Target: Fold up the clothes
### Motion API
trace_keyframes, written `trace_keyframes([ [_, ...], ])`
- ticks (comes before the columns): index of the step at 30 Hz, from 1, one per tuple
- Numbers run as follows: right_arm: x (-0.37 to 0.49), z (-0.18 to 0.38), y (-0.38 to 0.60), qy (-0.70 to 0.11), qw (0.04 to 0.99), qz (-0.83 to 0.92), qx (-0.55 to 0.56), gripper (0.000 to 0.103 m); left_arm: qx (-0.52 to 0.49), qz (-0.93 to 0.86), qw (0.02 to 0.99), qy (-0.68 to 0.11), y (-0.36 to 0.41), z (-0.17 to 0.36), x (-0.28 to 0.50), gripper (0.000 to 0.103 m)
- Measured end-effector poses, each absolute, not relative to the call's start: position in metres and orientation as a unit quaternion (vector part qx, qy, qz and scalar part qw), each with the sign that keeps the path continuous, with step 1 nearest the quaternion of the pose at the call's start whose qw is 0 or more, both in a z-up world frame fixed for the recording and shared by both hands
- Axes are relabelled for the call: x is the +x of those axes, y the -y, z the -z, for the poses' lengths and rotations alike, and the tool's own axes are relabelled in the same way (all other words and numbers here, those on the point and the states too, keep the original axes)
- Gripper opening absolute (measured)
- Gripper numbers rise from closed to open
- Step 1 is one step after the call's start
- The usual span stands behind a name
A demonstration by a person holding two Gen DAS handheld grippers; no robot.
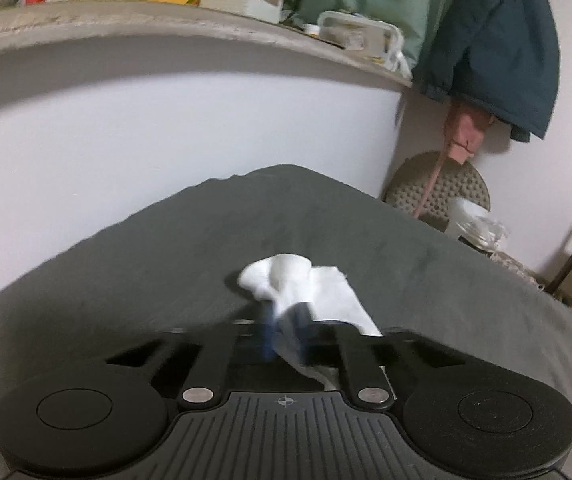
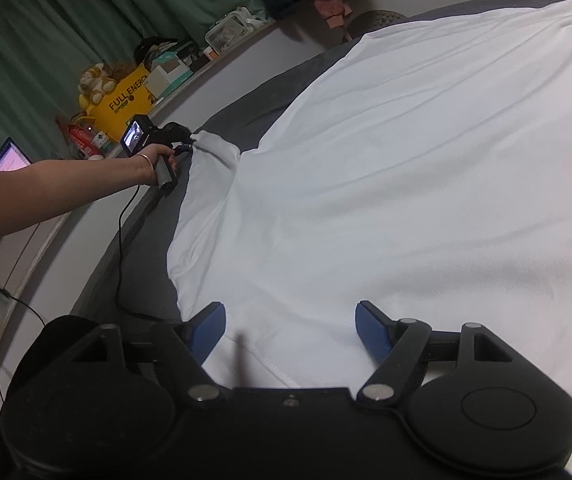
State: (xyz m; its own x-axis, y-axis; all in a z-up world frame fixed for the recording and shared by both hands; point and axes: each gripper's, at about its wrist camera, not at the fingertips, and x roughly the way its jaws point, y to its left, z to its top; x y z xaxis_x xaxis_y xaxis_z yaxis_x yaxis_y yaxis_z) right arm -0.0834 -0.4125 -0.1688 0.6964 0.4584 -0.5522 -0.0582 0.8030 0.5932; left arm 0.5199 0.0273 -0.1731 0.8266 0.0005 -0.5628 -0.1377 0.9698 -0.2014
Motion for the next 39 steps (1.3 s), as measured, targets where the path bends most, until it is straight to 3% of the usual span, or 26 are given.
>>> trace_keyframes([
  [7, -0.085, 0.169, 0.414, -0.362, 0.876, -0.145, 0.285, 0.071, -0.134, 0.007, 0.961, -0.244, -0.021, 0.127, 0.498, 0.004],
  [11, -0.088, 0.163, 0.416, -0.352, 0.876, -0.142, 0.298, 0.071, -0.093, 0.099, 0.969, -0.208, 0.006, 0.074, 0.459, 0.004],
  [18, -0.102, 0.135, 0.422, -0.293, 0.887, -0.149, 0.325, 0.071, -0.133, 0.247, 0.948, -0.15, 0.096, 0.031, 0.306, 0.004],
  [22, -0.114, 0.123, 0.443, -0.243, 0.869, -0.153, 0.404, 0.071, -0.154, 0.328, 0.925, -0.114, 0.148, 0.006, 0.219, 0.004],
  [30, -0.106, 0.135, 0.514, -0.218, 0.806, -0.061, 0.547, 0.074, -0.02, 0.374, 0.897, -0.236, 0.267, 0.129, 0.087, 0.005],
  [34, -0.085, 0.159, 0.534, -0.234, 0.781, -0.038, 0.578, 0.075, 0.06, 0.405, 0.858, -0.31, 0.298, 0.17, 0.062, 0.005],
  [35, -0.079, 0.166, 0.536, -0.241, 0.777, -0.026, 0.581, 0.075, 0.064, 0.411, 0.854, -0.313, 0.296, 0.169, 0.059, 0.013],
  [37, -0.069, 0.177, 0.536, -0.249, 0.769, -0.007, 0.588, 0.075, 0.065, 0.405, 0.86, -0.305, 0.282, 0.159, 0.057, 0.047],
  [38, -0.065, 0.18, 0.533, -0.249, 0.765, -0.009, 0.593, 0.075, 0.065, 0.399, 0.864, -0.299, 0.274, 0.152, 0.057, 0.084],
  [39, -0.062, 0.183, 0.53, -0.248, 0.762, -0.012, 0.598, 0.075, 0.066, 0.394, 0.869, -0.291, 0.266, 0.145, 0.057, 0.103],
])
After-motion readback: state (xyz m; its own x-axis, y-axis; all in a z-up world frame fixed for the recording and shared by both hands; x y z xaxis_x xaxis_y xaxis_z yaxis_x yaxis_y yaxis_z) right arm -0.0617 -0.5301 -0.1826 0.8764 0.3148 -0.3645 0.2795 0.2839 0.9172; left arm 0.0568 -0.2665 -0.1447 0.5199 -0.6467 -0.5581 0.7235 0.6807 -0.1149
